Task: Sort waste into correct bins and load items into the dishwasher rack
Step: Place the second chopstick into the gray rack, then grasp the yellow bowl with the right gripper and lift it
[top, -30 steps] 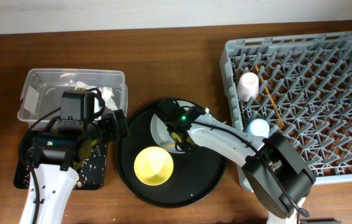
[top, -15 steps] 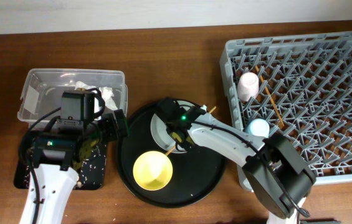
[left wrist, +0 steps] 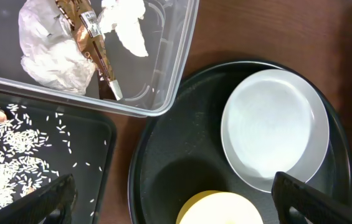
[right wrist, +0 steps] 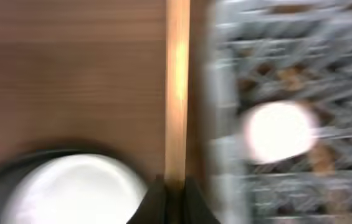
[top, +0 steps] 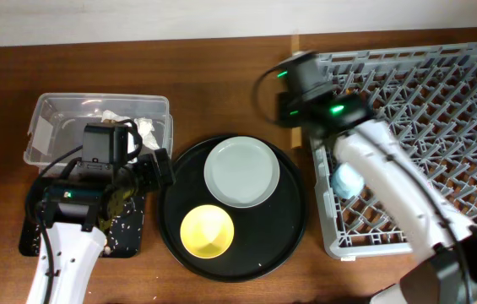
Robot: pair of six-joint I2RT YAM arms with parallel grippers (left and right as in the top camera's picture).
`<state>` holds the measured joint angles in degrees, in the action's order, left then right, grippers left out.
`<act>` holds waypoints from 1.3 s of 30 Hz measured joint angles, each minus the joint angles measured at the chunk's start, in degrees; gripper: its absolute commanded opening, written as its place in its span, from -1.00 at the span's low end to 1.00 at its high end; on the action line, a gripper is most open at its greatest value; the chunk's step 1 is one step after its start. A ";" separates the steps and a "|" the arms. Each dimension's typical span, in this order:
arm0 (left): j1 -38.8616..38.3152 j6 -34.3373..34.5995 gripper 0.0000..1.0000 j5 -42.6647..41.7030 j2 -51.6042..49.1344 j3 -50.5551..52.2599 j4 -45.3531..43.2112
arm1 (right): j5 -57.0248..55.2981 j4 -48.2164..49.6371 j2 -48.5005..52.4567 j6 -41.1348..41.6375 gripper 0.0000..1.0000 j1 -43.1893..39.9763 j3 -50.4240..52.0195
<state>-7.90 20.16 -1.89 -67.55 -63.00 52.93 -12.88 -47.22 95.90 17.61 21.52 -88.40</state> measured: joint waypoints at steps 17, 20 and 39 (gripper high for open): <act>0.00 0.00 0.99 0.02 0.00 0.00 0.00 | 4.37 -3.61 5.07 -30.51 -0.92 -30.21 0.00; 0.00 0.00 0.98 0.02 0.00 0.00 0.00 | 6.12 -4.26 5.68 -32.24 -0.92 -30.38 0.00; 0.00 0.00 0.98 0.02 0.00 0.00 0.00 | 14.73 -7.52 6.71 -32.98 -0.47 -30.38 0.00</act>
<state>-7.90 20.16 -1.87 -67.55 -63.00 52.93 1.85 -54.74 102.61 -15.38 -8.86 -88.40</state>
